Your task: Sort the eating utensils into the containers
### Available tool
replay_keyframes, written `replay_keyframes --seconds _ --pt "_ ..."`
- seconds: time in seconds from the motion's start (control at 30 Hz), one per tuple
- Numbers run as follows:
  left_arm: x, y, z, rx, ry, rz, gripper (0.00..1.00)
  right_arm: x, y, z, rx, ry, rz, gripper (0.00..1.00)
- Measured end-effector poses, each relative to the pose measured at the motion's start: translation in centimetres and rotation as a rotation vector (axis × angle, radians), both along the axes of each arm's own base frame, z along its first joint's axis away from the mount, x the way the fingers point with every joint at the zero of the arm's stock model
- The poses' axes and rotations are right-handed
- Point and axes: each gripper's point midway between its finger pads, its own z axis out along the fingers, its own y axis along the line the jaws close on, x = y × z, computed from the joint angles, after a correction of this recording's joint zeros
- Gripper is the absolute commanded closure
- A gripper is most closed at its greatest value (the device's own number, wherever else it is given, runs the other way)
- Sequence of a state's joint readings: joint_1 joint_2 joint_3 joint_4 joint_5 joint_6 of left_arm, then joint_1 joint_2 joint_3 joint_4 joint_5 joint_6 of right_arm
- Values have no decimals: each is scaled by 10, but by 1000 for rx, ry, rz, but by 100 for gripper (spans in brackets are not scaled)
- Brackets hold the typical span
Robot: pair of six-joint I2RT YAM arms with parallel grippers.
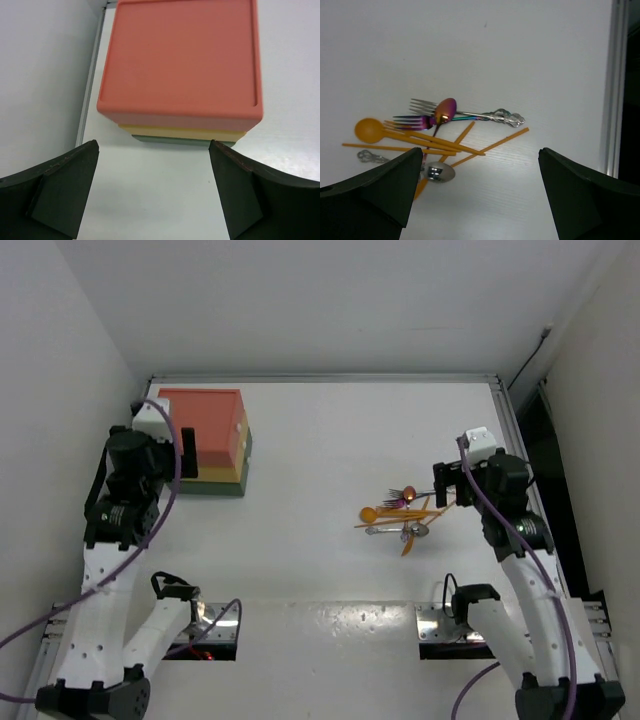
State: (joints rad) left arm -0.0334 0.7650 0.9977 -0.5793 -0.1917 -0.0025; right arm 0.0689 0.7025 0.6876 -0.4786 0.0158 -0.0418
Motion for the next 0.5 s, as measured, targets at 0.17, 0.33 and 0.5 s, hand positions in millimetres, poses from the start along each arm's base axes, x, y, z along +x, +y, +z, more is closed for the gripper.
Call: replay_keyframes --seconds 0.17,0.33,0.5 --pt "41 -15 52 1 37 -90 1 31 28 18 81 76 106 1" --pt "83 -27 70 -46 84 -100 1 91 65 47 219 173 190 9" --pt "96 -39 42 -52 195 -109 1 146 114 42 402 303 285 17"
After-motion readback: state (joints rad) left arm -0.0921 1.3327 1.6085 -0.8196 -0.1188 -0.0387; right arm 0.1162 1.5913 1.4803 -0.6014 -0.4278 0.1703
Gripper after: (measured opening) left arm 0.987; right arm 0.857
